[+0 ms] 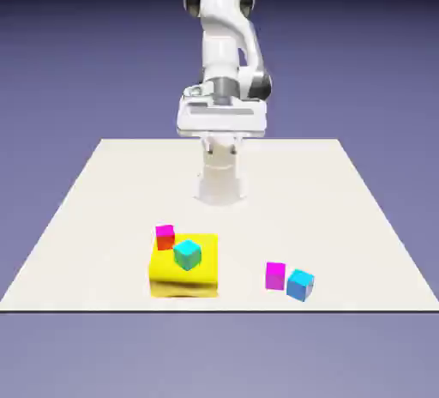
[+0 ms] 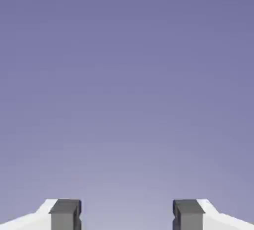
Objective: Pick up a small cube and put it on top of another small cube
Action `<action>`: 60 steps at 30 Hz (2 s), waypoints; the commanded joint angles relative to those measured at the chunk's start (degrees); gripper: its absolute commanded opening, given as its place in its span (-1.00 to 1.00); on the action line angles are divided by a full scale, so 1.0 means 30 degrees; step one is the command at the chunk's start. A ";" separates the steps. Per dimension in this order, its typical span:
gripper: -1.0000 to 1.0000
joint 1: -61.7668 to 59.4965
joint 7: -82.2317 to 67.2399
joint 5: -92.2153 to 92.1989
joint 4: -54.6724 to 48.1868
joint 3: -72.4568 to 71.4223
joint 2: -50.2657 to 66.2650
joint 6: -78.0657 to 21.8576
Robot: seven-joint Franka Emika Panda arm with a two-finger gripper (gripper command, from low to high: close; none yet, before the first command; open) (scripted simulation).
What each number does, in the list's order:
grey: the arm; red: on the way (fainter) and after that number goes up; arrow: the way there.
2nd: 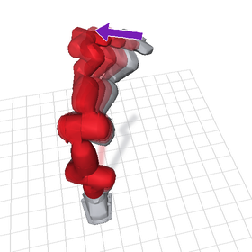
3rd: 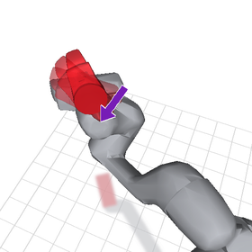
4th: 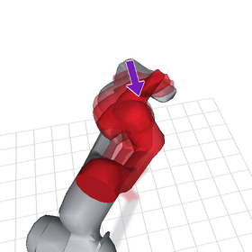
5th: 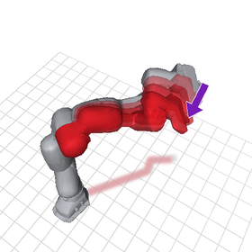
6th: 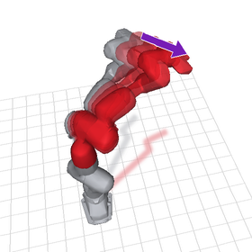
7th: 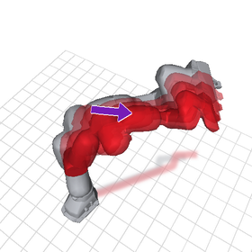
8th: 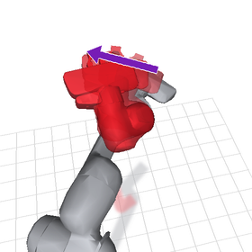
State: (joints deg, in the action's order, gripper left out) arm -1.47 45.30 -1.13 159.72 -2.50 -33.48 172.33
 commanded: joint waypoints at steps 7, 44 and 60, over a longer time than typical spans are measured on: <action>0.00 -0.4171 0.5492 -0.2184 -0.2472 -0.4846 -0.1581 -0.3237; 0.00 -2.6210 3.4519 -1.3729 -1.5537 -3.0456 -0.9935 -2.0343; -1.00 -3.1165 4.0196 -1.6451 -1.7417 -3.7316 -1.1803 -2.1708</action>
State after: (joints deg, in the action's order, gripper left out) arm -94.96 165.90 -50.42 107.47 -114.46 -68.89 107.26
